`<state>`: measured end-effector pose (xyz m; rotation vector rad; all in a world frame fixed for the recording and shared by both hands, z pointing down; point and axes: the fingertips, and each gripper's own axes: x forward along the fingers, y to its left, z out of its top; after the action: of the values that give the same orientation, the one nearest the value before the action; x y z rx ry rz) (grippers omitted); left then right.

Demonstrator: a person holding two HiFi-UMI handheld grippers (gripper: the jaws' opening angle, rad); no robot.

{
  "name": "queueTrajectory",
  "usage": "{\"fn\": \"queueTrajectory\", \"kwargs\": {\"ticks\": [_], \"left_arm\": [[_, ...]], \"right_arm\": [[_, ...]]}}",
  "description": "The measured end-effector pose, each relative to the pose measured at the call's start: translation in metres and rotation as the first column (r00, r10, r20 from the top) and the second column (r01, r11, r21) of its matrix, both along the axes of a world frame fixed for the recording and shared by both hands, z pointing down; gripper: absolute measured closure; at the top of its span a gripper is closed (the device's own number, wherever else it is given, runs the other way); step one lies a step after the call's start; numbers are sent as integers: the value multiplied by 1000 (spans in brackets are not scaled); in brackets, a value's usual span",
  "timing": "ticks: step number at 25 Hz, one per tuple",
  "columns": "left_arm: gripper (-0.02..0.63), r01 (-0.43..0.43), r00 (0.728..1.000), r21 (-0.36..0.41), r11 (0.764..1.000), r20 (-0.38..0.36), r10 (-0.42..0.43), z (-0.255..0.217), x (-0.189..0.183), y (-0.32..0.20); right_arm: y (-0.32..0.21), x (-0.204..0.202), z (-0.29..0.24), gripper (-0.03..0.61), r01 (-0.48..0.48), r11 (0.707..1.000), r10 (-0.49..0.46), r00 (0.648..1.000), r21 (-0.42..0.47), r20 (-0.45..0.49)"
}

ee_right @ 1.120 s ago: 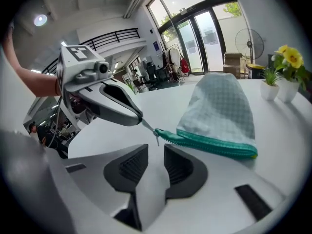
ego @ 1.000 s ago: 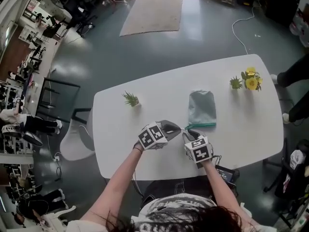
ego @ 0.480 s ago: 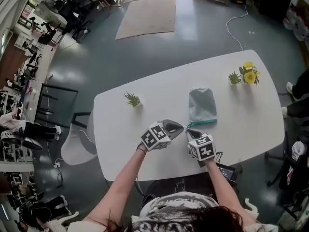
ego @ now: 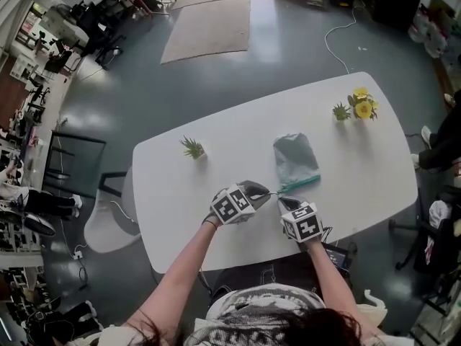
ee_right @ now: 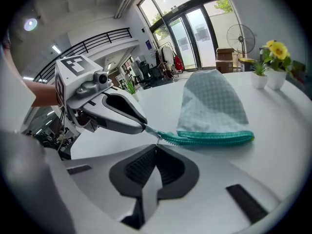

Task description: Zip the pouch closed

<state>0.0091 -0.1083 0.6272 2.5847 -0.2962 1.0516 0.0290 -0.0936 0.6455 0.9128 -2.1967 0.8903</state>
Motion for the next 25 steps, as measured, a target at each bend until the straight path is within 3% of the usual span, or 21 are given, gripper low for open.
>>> {"fn": "queueTrajectory", "kwargs": {"ticks": [8, 17, 25], "left_arm": [[566, -47, 999, -30, 998, -11, 47, 6, 6, 14], [598, -34, 999, -13, 999, -32, 34, -2, 7, 13], [600, -38, 998, -29, 999, -41, 37, -1, 12, 25]], "right_arm": [[10, 1, -3, 577, 7, 1000, -7, 1000, 0, -25], [9, 3, -2, 571, -25, 999, 28, 996, 42, -79], [9, 0, 8, 513, -27, 999, 29, 995, 22, -94]]}}
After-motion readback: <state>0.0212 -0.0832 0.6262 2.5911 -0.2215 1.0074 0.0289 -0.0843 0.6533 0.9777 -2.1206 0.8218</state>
